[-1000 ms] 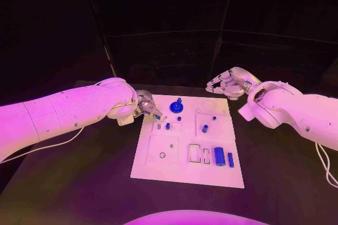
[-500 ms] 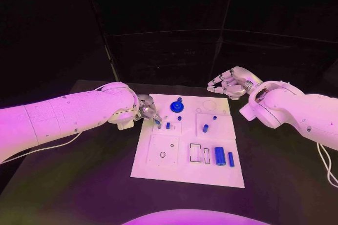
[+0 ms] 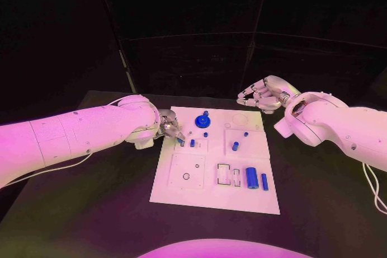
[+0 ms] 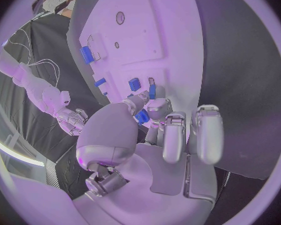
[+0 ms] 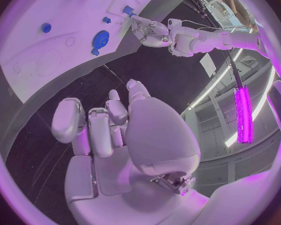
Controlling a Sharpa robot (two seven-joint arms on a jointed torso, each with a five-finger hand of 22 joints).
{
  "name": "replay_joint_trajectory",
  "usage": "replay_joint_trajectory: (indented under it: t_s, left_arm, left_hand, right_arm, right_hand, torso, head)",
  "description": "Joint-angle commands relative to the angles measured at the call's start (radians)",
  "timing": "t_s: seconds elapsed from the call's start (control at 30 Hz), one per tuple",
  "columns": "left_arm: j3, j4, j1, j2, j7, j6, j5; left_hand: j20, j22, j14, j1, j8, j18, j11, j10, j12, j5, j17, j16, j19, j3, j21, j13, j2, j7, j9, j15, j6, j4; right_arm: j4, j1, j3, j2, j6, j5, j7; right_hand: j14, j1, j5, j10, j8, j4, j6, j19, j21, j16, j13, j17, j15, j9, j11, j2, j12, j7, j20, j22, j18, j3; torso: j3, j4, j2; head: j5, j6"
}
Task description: Assemble the parts on the task board
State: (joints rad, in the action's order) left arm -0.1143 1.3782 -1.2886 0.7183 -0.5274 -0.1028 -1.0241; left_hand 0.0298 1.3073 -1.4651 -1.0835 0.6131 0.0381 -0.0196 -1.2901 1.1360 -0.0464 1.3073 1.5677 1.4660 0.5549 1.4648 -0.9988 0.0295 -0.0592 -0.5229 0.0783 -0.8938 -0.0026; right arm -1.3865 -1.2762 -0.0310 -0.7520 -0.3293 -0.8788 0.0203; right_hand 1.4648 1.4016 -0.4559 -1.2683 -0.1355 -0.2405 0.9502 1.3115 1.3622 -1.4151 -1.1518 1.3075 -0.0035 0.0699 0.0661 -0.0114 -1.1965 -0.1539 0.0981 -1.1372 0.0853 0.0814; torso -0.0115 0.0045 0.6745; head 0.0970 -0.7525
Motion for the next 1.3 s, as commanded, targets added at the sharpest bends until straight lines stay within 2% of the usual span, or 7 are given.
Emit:
replay_joint_trajectory:
  t_s: [0.03, 1.3]
  left_arm:
    - [-0.001, 0.001, 0.002, -0.002, -0.016, 0.003, -0.013]
    - [-0.005, 0.008, 0.009, -0.010, -0.023, -0.029, -0.016]
  left_hand:
    - [-0.001, 0.117, -0.106, -0.002, 0.003, -0.004, 0.001, -0.006, 0.006, -0.006, 0.263, 0.003, 0.057, 0.117, 0.003, -0.001, 0.004, 0.002, -0.001, 0.001, -0.006, -0.111]
    - [-0.001, 0.117, -0.106, 0.000, 0.005, -0.004, 0.001, -0.009, 0.009, -0.006, 0.263, 0.003, 0.057, 0.120, 0.003, -0.004, 0.003, 0.002, -0.001, 0.001, -0.007, -0.111]
  right_arm:
    - [-0.001, -0.002, 0.001, 0.001, 0.007, 0.002, 0.004]
    - [0.000, -0.002, 0.001, 0.001, 0.010, 0.002, 0.001]
  right_hand:
    - [0.054, 0.013, -0.007, 0.006, -0.004, 0.001, -0.008, -0.007, -0.003, 0.002, -0.001, 0.030, -0.005, -0.001, 0.001, 0.000, 0.000, 0.000, 0.003, 0.001, 0.007, 0.002]
    - [0.054, 0.013, -0.007, 0.006, -0.004, 0.000, -0.007, -0.007, -0.003, 0.002, -0.001, 0.031, -0.005, -0.001, 0.001, 0.001, 0.000, 0.000, 0.003, 0.001, 0.007, 0.002]
  torso:
    - [-0.0002, -0.0002, 0.000]
    - [0.0006, -0.0002, 0.000]
  head:
    - [0.001, -0.001]
    - [-0.005, -0.011]
